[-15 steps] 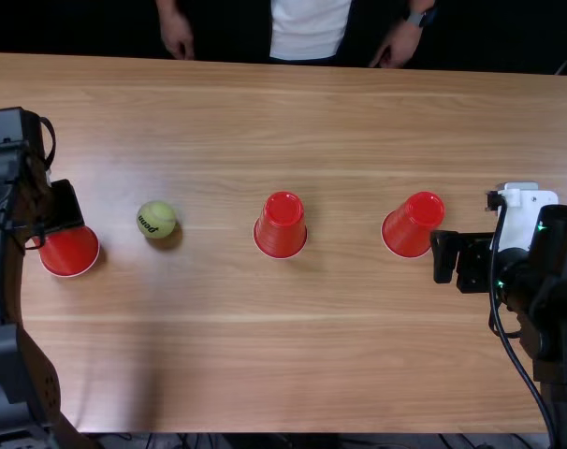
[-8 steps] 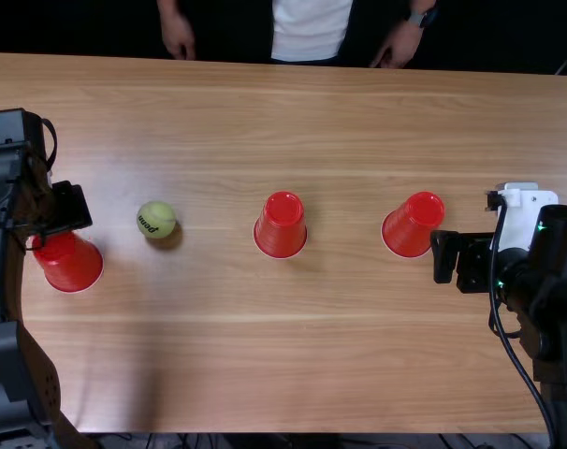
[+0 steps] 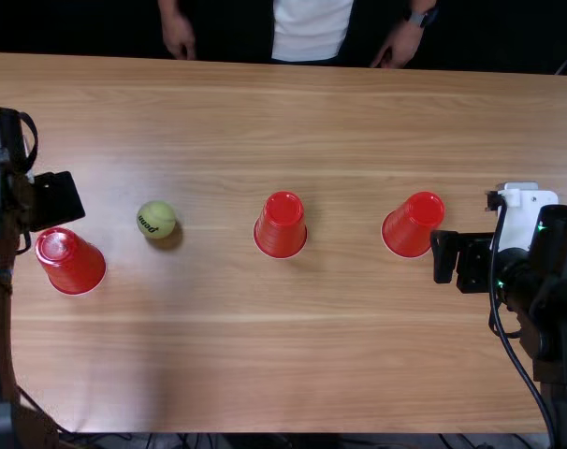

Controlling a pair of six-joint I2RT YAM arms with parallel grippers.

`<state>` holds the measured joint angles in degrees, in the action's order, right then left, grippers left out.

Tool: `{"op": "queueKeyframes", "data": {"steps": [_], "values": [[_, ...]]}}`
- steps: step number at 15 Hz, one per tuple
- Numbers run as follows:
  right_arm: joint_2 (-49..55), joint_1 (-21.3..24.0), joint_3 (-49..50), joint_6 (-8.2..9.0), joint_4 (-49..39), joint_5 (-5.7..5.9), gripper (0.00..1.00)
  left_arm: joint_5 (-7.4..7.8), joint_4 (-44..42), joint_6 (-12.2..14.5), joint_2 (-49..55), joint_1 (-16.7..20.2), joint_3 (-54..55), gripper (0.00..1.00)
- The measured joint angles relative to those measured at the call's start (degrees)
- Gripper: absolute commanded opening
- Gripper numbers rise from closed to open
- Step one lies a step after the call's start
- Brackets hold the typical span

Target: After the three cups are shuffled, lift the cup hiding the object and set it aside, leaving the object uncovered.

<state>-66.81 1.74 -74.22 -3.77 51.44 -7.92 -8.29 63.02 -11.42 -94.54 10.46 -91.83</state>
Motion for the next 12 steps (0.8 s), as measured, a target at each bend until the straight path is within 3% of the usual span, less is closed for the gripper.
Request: {"op": "queueKeyframes", "data": {"steps": [2,5,8,10,12], "values": [[0.0,-1.92,-0.02,0.04,0.35,0.0,1.0,1.73,0.0,-0.02,6.51,-1.25,-0.02,1.0],[0.98,-4.11,0.0,0.02,0.61,0.0,1.0,5.99,-0.42,0.0,18.51,-3.76,1.29,1.0],[5.95,-4.11,0.0,1.11,0.83,0.02,1.0,8.76,-0.2,0.0,29.22,-5.18,9.86,1.0],[9.9,-4.11,0.57,1.42,0.44,0.04,1.0,9.97,-0.22,0.02,35.93,-6.16,15.65,1.0],[13.81,-4.13,2.86,1.53,0.39,1.14,1.0,10.32,-0.31,0.02,43.01,-8.0,20.35,1.0]]}}
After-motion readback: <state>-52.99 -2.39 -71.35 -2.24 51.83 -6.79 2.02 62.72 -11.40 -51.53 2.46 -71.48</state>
